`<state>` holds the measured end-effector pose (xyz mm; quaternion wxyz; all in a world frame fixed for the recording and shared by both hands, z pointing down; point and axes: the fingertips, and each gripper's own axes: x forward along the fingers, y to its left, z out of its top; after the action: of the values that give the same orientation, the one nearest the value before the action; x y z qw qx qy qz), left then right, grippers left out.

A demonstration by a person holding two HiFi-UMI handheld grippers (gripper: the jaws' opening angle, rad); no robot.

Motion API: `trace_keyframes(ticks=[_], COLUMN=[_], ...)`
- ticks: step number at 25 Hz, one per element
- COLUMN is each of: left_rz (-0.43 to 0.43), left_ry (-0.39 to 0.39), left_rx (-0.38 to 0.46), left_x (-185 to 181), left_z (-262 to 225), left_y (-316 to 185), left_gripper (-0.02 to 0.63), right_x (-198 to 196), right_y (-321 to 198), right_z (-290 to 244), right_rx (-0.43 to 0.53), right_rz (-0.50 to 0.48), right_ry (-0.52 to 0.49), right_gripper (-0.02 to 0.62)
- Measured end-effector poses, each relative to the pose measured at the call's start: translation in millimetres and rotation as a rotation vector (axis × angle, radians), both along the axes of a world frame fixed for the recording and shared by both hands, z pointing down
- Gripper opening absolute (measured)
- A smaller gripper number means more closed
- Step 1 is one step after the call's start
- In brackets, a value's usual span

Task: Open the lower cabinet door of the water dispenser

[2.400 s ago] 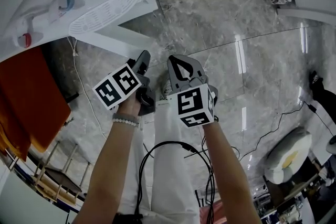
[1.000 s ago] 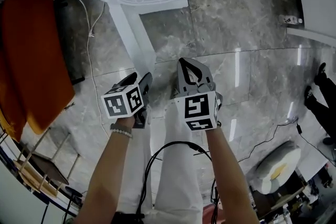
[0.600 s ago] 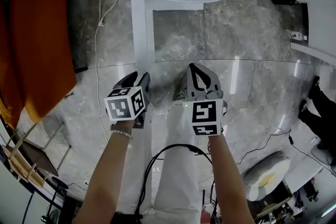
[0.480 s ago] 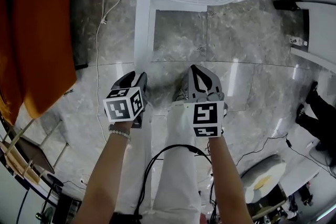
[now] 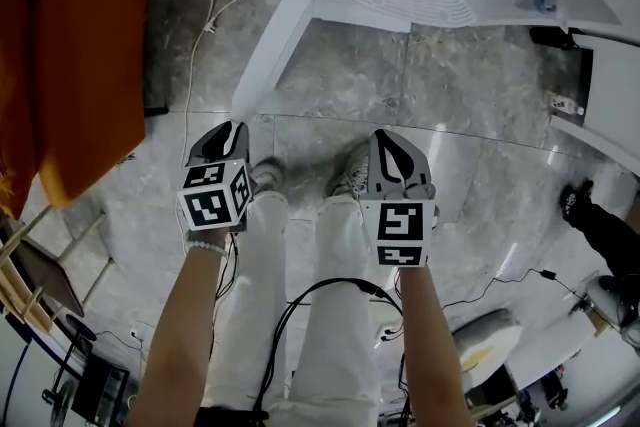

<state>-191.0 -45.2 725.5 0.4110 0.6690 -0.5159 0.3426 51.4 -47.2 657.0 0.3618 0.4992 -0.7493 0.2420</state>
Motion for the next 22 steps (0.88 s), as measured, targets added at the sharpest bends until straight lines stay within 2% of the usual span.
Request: trace_keyframes(ticks=[13,22], left_rz=[-0.019,-0.045], left_ry=[-0.122,-0.151], left_rx=[0.106,0.144], left_x=[-59,-77], left_z=[-3,-4], left_y=[-45,-58], left_gripper=[0.056,0.049], right_x=[-7,-7], right_y=[-1,0], right_z=[2,7], right_rx=[-0.008,-0.014], right_rz=[-0.023,-0.030], right_ry=[0.019,0.026], right_gripper=[0.005,0.005])
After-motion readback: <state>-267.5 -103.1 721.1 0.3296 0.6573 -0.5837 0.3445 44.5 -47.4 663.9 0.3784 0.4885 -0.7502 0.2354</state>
